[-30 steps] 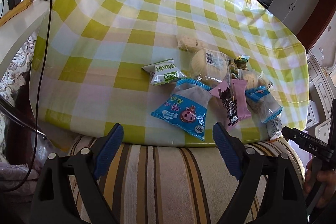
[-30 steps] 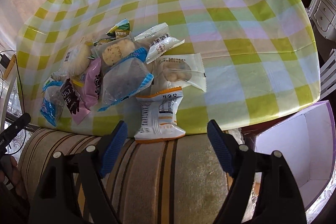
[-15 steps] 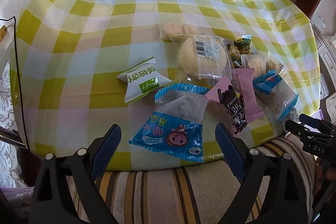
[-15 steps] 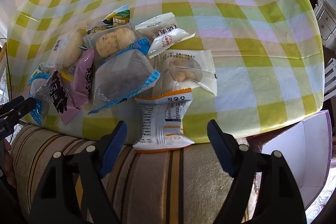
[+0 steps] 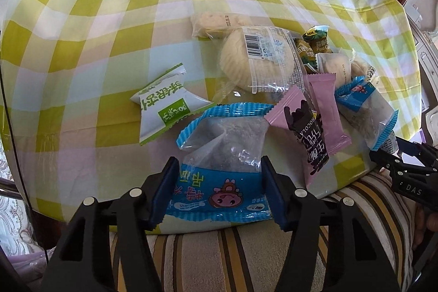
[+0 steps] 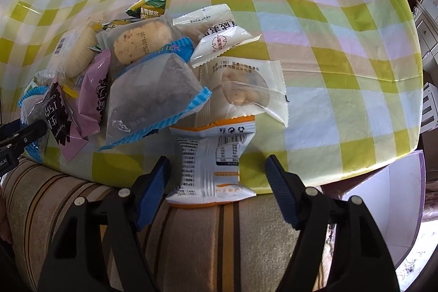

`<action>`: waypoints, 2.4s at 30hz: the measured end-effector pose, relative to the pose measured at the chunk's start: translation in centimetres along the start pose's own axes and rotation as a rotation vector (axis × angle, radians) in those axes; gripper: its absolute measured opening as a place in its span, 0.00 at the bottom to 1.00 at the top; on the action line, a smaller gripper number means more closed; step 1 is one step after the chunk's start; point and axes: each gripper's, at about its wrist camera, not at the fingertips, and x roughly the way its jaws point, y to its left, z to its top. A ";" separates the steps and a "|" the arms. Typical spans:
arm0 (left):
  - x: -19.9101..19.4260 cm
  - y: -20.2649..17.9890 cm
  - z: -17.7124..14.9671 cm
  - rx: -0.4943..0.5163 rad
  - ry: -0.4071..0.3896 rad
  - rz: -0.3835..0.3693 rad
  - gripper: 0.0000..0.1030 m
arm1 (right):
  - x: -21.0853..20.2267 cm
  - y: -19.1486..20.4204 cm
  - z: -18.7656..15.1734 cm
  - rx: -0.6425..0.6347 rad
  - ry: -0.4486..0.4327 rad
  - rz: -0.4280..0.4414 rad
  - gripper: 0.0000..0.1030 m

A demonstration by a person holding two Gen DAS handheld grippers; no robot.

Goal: Organize snacks
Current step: 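Grasp the blue cartoon bag with the left tool while the right tool grasps the white-orange wrapper, then lift both held snacks and carry them over the open box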

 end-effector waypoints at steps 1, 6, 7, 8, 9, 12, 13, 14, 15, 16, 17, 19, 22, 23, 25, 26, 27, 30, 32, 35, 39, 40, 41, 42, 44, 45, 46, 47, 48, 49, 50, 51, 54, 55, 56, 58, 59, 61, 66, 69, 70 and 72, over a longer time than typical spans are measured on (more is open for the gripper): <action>-0.1 -0.1 -0.1 0.003 -0.005 0.007 0.51 | -0.1 0.0 0.0 -0.002 -0.001 0.002 0.66; -1.1 -0.1 -0.5 0.003 -0.041 0.023 0.46 | -0.6 0.8 -0.2 -0.040 -0.017 -0.008 0.42; -1.4 0.0 -0.6 -0.003 -0.050 0.021 0.46 | -0.6 1.0 -0.2 -0.047 -0.017 -0.017 0.41; -1.8 0.1 -0.7 -0.008 -0.059 0.018 0.45 | -0.7 1.0 -0.2 -0.050 -0.015 -0.022 0.40; -2.1 0.2 -0.8 -0.011 -0.067 0.014 0.45 | -0.7 1.0 -0.3 -0.049 -0.013 -0.024 0.39; -2.9 0.2 -1.3 -0.015 -0.089 -0.004 0.45 | -1.1 0.7 -0.5 -0.032 -0.010 -0.017 0.37; -3.3 0.3 -1.5 -0.018 -0.099 -0.010 0.45 | -1.3 0.6 -0.5 -0.026 -0.014 -0.016 0.37; -3.6 0.3 -1.6 -0.024 -0.109 -0.016 0.45 | -1.5 0.6 -0.5 -0.021 -0.018 -0.020 0.36; -3.9 0.4 -1.8 -0.031 -0.119 -0.020 0.45 | -1.7 0.5 -0.6 -0.016 -0.025 -0.026 0.35; -4.2 0.5 -1.9 -0.037 -0.132 -0.023 0.45 | -2.0 0.4 -0.6 -0.012 -0.034 -0.033 0.35; -4.5 0.6 -2.0 -0.044 -0.141 -0.025 0.45 | -2.4 0.4 -0.7 -0.009 -0.045 -0.040 0.34; -5.0 0.8 -2.1 -0.058 -0.164 -0.025 0.45 | -3.1 0.4 -0.8 -0.004 -0.071 -0.055 0.34; -5.8 1.2 -2.2 -0.087 -0.207 -0.025 0.45 | -4.5 0.4 -0.8 -0.011 -0.132 -0.067 0.34; -6.1 1.4 -2.1 -0.098 -0.224 -0.028 0.45 | -5.0 0.5 -0.8 -0.013 -0.153 -0.072 0.34; -6.8 1.6 -2.0 -0.117 -0.259 -0.036 0.45 | -5.7 0.5 -0.6 -0.010 -0.191 -0.084 0.34; -7.2 1.7 -2.0 -0.125 -0.276 -0.039 0.45 | -6.1 0.5 -0.6 -0.008 -0.209 -0.087 0.34; -7.5 1.8 -2.0 -0.132 -0.292 -0.040 0.45 | -6.4 0.5 -0.4 -0.007 -0.224 -0.091 0.34; -8.3 2.0 -1.9 -0.154 -0.327 -0.041 0.45 | -7.3 0.4 -0.2 -0.004 -0.264 -0.092 0.34; -8.8 2.1 -1.9 -0.163 -0.344 -0.041 0.44 | -7.8 0.3 -0.1 0.001 -0.292 -0.094 0.34; -9.4 1.9 -1.9 -0.164 -0.369 -0.038 0.44 | -8.4 -0.1 0.1 0.012 -0.311 -0.098 0.34; -10.0 1.4 -1.8 -0.158 -0.393 -0.029 0.44 | -8.9 -0.6 0.1 0.032 -0.329 -0.091 0.34; -10.2 1.3 -1.7 -0.155 -0.398 -0.030 0.44 | -9.0 -0.6 0.2 0.033 -0.333 -0.090 0.34; -10.3 1.1 -1.7 -0.152 -0.403 -0.033 0.44 | -9.2 -0.7 0.2 0.032 -0.339 -0.091 0.34; -10.4 0.9 -1.6 -0.149 -0.407 -0.034 0.44 | -9.4 -0.7 0.2 0.032 -0.345 -0.093 0.34; -10.7 0.4 -1.5 -0.139 -0.412 -0.041 0.44 | -9.7 -1.0 0.3 0.039 -0.357 -0.097 0.34; -10.8 0.1 -1.4 -0.133 -0.415 -0.046 0.44 | -10.0 -1.1 0.4 0.043 -0.362 -0.098 0.34; -10.9 -0.3 -1.3 -0.126 -0.418 -0.050 0.44 | -10.2 -1.3 0.4 0.047 -0.368 -0.100 0.34; -11.1 -0.6 -1.2 -0.118 -0.422 -0.055 0.44 | -10.4 -1.5 0.5 0.051 -0.375 -0.103 0.34; -11.2 -1.1 -1.1 -0.109 -0.426 -0.059 0.44 | -10.6 -1.8 0.5 0.055 -0.378 -0.104 0.34; -11.3 -1.6 -0.9 -0.098 -0.429 -0.062 0.44 | -10.8 -2.0 0.6 0.059 -0.381 -0.104 0.34; -11.4 -2.0 -0.8 -0.090 -0.431 -0.065 0.44 | -11.0 -2.3 0.6 0.066 -0.386 -0.107 0.34; -11.5 -2.5 -0.7 -0.081 -0.432 -0.070 0.44 | -11.2 -2.6 0.6 0.073 -0.390 -0.110 0.34; -11.7 -3.9 -0.3 -0.055 -0.440 -0.074 0.44 | -11.6 -3.7 0.7 0.097 -0.400 -0.115 0.34; -11.7 -4.3 -0.2 -0.047 -0.440 -0.078 0.44 | -11.7 -4.1 0.7 0.106 -0.402 -0.116 0.34; -11.7 -4.6 -0.1 -0.039 -0.441 -0.080 0.44 | -11.9 -4.5 0.7 0.112 -0.405 -0.119 0.34; -11.8 -5.4 0.1 -0.022 -0.444 -0.084 0.44 | -12.1 -5.1 0.7 0.121 -0.412 -0.129 0.34; -11.9 -5.8 0.2 -0.014 -0.445 -0.088 0.44 | -12.3 -5.4 0.7 0.126 -0.415 -0.135 0.34; -11.9 -6.5 0.4 0.005 -0.445 -0.094 0.44 | -12.5 -6.1 0.6 0.137 -0.416 -0.143 0.34; -11.5 -8.5 0.6 0.050 -0.432 -0.118 0.43 | -12.7 -7.9 0.0 0.168 -0.411 -0.167 0.34; -11.4 -9.8 0.7 0.080 -0.424 -0.134 0.43 | -12.7 -9.2 -0.4 0.196 -0.402 -0.177 0.34; -11.3 -10.3 0.7 0.092 -0.421 -0.140 0.43 | -12.7 -9.6 -0.6 0.202 -0.400 -0.184 0.34; -11.2 -11.3 0.8 0.116 -0.414 -0.155 0.43 | -12.7 -10.3 -0.9 0.214 -0.395 -0.198 0.34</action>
